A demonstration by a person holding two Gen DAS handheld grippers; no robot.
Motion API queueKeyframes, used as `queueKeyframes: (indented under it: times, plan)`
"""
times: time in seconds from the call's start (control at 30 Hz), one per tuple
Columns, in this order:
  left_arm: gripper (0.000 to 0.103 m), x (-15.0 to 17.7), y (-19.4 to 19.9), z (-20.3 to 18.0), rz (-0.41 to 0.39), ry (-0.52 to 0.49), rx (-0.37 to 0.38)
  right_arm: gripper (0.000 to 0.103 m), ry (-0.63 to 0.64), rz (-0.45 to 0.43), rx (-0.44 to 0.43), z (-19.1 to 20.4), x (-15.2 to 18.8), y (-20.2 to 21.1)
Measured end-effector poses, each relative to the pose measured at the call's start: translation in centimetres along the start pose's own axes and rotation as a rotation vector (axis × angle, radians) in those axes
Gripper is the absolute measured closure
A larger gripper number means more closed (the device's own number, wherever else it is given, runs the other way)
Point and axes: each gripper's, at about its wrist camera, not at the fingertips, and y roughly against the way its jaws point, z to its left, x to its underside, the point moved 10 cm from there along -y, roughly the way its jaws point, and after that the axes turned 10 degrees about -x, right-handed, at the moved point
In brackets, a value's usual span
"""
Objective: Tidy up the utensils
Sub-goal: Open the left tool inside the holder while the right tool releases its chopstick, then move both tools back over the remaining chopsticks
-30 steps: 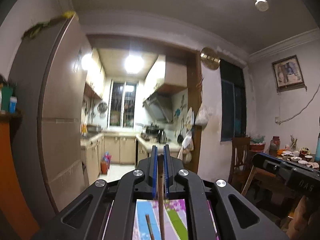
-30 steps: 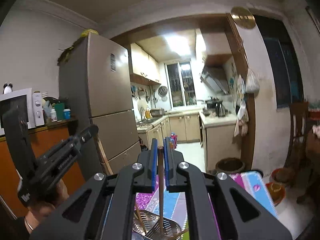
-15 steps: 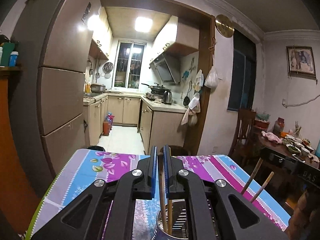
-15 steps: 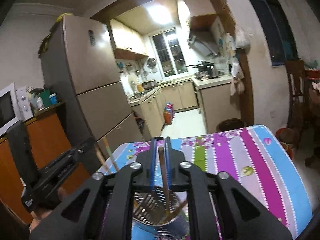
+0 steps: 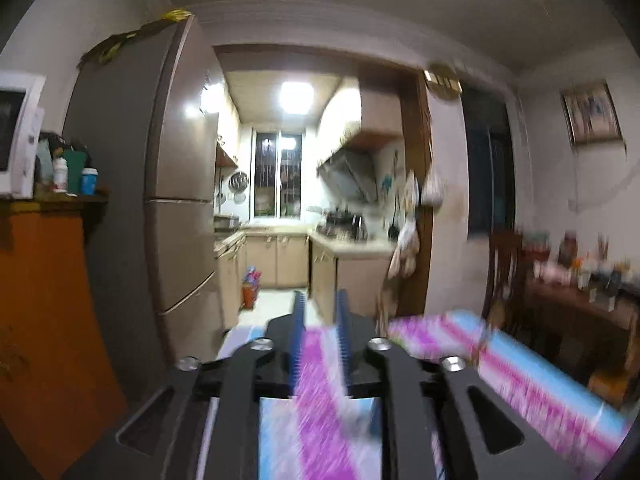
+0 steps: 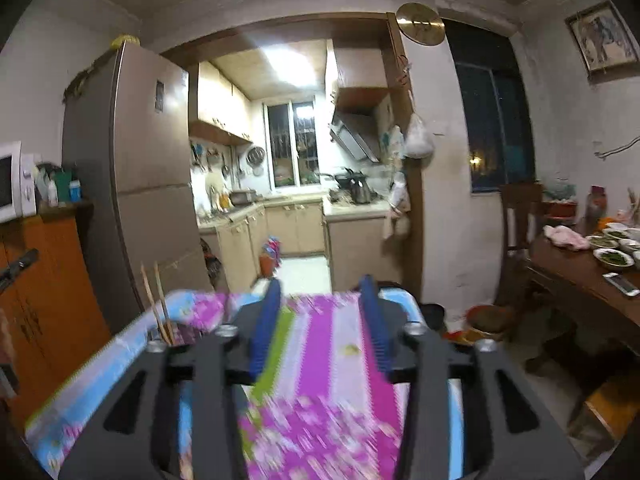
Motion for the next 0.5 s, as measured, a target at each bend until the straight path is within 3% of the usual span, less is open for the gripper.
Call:
queueKeyframes:
  times: [0.1, 0.23, 0.37, 0.5]
  plan:
    - [0.07, 4.5, 3.1, -0.8, 0.094, -0.104, 0.023, 0.044, 0.001, 0.067, 0.045, -0.8, 4.0, 3.5]
    - [0.07, 13.7, 8.1, -3.9, 0.284, -0.188, 0.114, 0.031, -0.024, 0.188, 0.031, 0.5, 11.0, 6.4]
    - [0.07, 20.1, 13.2, -7.2, 0.348, -0.274, 0.162, 0.031, -0.021, 0.299, -0.028, 4.8, 17.7, 8.6]
    - [0.07, 24.1, 16.5, -10.3, 0.435, -0.256, 0.244, 0.031, 0.03, 0.38, -0.1, 10.1, 22.7, 9.6]
